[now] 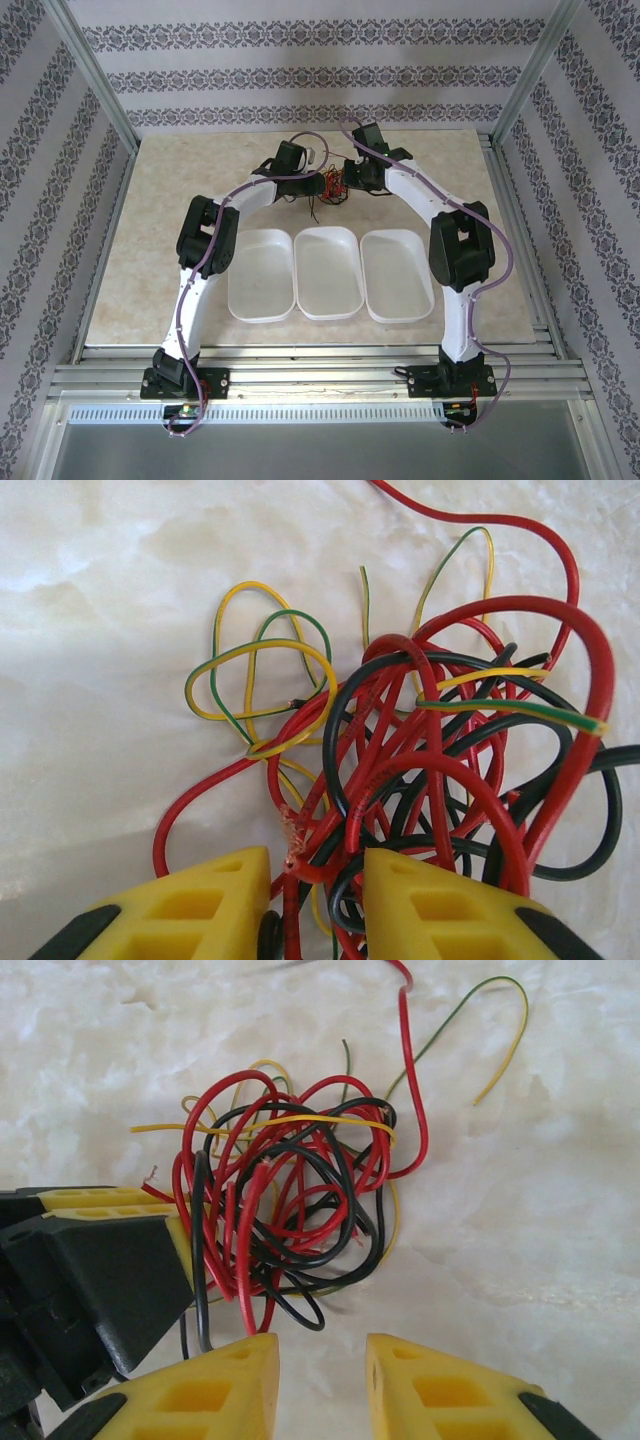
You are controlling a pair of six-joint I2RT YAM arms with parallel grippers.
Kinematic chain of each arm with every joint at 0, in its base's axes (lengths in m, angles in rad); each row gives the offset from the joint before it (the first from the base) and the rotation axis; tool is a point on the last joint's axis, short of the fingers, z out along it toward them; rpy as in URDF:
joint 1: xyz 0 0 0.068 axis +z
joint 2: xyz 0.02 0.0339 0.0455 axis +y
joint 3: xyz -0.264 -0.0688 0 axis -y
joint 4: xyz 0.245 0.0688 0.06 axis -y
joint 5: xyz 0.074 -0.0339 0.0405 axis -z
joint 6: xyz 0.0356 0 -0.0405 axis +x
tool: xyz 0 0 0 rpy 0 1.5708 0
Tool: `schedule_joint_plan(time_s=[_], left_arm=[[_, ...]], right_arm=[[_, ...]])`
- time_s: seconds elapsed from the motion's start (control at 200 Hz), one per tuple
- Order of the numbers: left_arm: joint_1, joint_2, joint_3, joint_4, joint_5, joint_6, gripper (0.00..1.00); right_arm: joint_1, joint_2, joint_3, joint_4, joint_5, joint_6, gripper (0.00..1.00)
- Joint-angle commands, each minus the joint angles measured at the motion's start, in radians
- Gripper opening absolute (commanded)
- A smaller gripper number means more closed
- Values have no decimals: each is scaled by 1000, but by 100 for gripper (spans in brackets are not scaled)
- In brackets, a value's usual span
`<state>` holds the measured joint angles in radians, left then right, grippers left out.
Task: Untangle the cables
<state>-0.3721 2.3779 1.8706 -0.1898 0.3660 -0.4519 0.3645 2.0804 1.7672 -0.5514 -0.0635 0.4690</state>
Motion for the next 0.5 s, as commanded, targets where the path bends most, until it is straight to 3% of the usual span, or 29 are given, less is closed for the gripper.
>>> schedule_joint_plan(time_s=[0.0,0.495], left_arm=[[-9,13,2,30,5,-16,25],[-9,-15,-47,67,12,-44,15]], right_arm=[[6,37,54,-18,-29,16,31],[5,142,188,-72,-30,22,28]])
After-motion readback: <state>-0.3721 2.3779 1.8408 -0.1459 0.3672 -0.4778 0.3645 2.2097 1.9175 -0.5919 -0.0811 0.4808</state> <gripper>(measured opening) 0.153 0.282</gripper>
